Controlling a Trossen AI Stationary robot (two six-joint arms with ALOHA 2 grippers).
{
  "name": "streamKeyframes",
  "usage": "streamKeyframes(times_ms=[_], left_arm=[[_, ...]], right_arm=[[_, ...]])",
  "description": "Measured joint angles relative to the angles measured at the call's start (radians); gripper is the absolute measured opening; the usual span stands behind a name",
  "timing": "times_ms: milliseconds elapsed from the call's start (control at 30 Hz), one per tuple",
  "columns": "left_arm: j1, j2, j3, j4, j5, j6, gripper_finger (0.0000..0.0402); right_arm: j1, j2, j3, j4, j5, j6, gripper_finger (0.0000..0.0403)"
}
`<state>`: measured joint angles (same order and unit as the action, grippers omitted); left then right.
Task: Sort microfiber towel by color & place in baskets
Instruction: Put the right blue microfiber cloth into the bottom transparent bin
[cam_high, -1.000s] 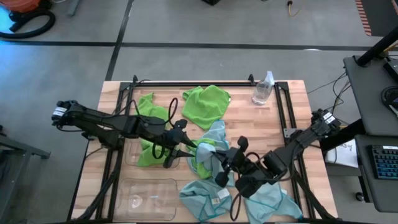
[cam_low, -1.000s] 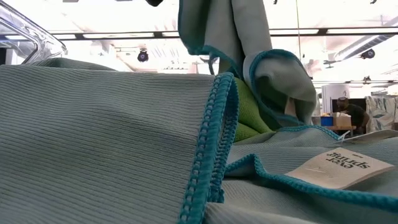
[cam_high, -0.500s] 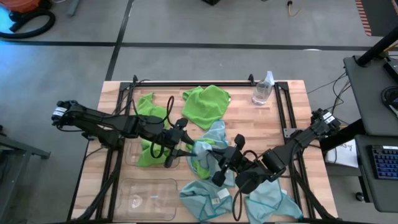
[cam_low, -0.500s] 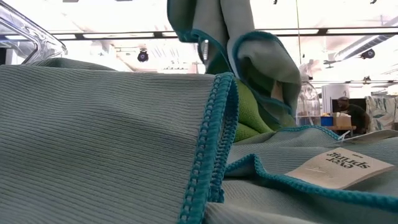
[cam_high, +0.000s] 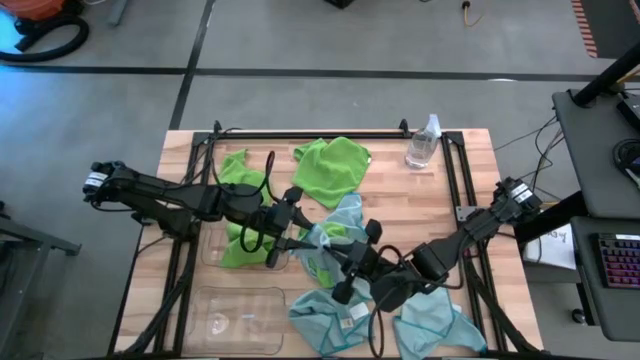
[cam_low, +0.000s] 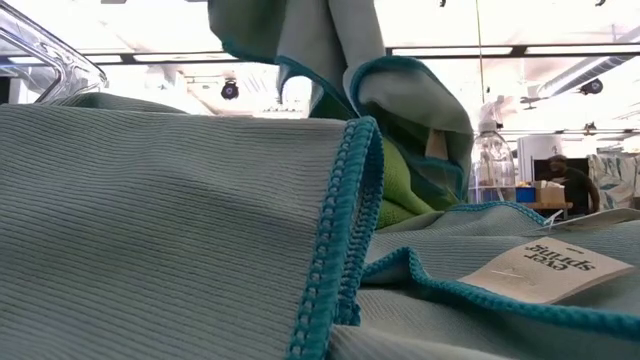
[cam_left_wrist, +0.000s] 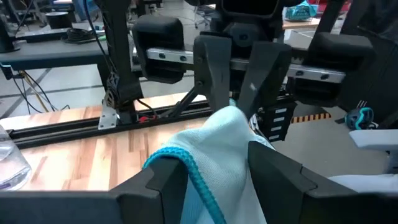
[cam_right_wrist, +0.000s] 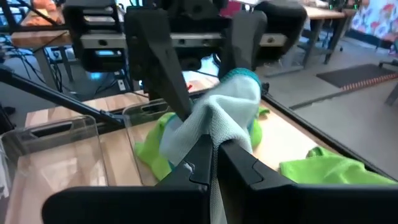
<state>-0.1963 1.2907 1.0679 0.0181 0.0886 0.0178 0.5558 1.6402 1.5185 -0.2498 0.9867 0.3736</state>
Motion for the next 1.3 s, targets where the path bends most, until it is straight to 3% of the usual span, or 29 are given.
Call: streamKeyframes(times_ms=[300,633,1033,1300], left_arm=[[0.0,0.0,0.0,-0.018,0.0,0.001,0.0141],[0.0,0.0,0.0,-0.019,0.0,0.001,0.0008],[0.0,0.0,0.0,-0.04,0.0,0.004,0.0001],[0.0,0.0,0.0,-0.044,0.0,0.004,0.0]], right_arm=[[-0.01,0.0,0.0,0.009,0.001,-0.019,0.0009],[-0.009,0.0,0.0,0.009,0.0,-0.019,0.0009],[-0.009,-0.001,0.0,0.008,0.0,-0.08,0.0016],[-0.009,-0.002,0.0,0.007,-0.002,-0.097,0.0095]])
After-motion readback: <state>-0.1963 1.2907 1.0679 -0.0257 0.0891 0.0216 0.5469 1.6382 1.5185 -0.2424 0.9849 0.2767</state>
